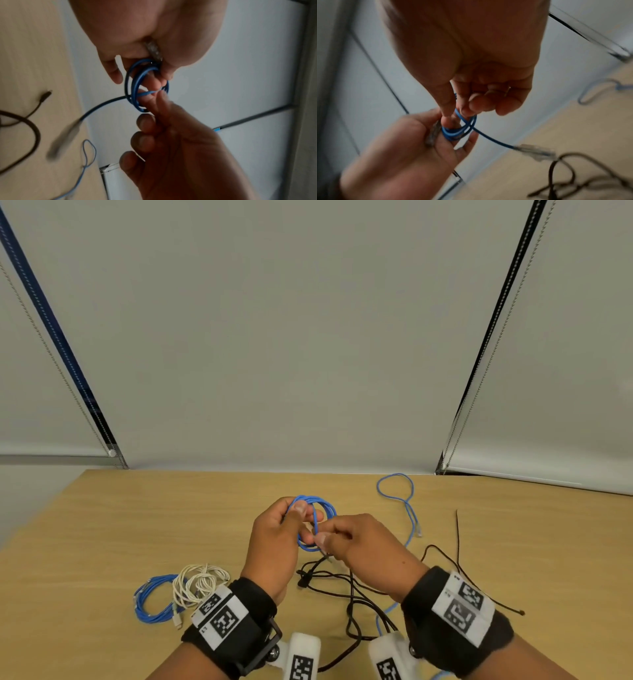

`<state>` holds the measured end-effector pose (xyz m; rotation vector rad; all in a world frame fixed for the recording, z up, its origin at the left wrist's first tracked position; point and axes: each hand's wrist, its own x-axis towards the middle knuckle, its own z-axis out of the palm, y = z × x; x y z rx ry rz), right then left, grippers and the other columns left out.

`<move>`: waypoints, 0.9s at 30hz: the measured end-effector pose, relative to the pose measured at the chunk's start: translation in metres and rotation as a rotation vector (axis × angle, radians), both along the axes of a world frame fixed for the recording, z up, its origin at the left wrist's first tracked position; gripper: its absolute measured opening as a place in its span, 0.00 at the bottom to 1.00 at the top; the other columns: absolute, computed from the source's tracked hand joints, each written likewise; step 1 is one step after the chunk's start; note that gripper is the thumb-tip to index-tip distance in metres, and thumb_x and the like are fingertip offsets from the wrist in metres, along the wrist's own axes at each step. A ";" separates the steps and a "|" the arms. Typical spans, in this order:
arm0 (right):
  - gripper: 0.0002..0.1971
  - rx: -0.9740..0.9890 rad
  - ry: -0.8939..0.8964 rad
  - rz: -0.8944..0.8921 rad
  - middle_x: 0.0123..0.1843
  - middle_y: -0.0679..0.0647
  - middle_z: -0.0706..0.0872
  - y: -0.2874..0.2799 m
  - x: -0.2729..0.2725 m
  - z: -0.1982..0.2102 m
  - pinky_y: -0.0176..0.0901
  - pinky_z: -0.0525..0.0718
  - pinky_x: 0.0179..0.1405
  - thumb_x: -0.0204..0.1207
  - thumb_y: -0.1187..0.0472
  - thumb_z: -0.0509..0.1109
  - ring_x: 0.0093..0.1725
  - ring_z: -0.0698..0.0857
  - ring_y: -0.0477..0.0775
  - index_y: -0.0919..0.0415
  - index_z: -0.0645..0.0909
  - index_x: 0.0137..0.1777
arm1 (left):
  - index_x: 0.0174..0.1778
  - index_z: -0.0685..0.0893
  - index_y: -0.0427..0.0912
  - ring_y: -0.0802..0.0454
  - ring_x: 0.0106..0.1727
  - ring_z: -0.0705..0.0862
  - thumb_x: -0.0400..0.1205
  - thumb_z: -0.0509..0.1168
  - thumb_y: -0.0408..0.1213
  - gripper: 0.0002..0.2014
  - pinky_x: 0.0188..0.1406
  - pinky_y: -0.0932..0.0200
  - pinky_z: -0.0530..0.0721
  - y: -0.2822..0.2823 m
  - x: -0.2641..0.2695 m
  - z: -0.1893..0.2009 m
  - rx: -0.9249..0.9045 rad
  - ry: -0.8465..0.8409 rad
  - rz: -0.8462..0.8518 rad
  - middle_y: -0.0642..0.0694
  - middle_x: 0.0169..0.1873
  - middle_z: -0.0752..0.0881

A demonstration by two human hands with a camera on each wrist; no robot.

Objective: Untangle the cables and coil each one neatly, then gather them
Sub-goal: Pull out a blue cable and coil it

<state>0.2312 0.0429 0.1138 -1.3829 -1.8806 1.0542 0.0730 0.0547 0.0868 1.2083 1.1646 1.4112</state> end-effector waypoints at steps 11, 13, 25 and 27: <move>0.14 -0.462 0.569 -0.029 0.36 0.50 0.82 0.007 0.010 -0.004 0.40 0.76 0.29 0.85 0.52 0.69 0.31 0.77 0.46 0.52 0.84 0.37 | 0.38 0.83 0.49 0.59 0.26 0.79 0.89 0.60 0.38 0.14 0.26 0.74 0.76 0.005 -0.017 -0.020 0.075 0.409 0.049 0.46 0.34 0.85; 0.15 -0.424 0.507 0.010 0.33 0.49 0.81 0.007 0.012 -0.002 0.40 0.76 0.26 0.86 0.51 0.67 0.27 0.74 0.46 0.53 0.83 0.38 | 0.39 0.84 0.49 0.59 0.27 0.80 0.89 0.60 0.38 0.13 0.25 0.74 0.76 0.007 -0.019 -0.019 0.072 0.413 0.067 0.48 0.34 0.85; 0.05 -0.140 0.059 0.075 0.38 0.49 0.83 0.010 0.021 -0.007 0.32 0.78 0.34 0.82 0.54 0.73 0.38 0.80 0.44 0.53 0.87 0.46 | 0.44 0.87 0.38 0.54 0.28 0.74 0.90 0.61 0.40 0.14 0.30 0.55 0.86 0.004 -0.026 -0.007 -0.352 -0.464 -0.179 0.47 0.30 0.76; 0.05 -0.129 0.067 0.074 0.41 0.52 0.86 0.011 0.021 -0.007 0.38 0.82 0.38 0.82 0.55 0.72 0.40 0.81 0.46 0.52 0.88 0.47 | 0.44 0.88 0.39 0.53 0.28 0.75 0.90 0.62 0.41 0.14 0.30 0.53 0.87 0.004 -0.027 -0.006 -0.384 -0.520 -0.187 0.46 0.31 0.76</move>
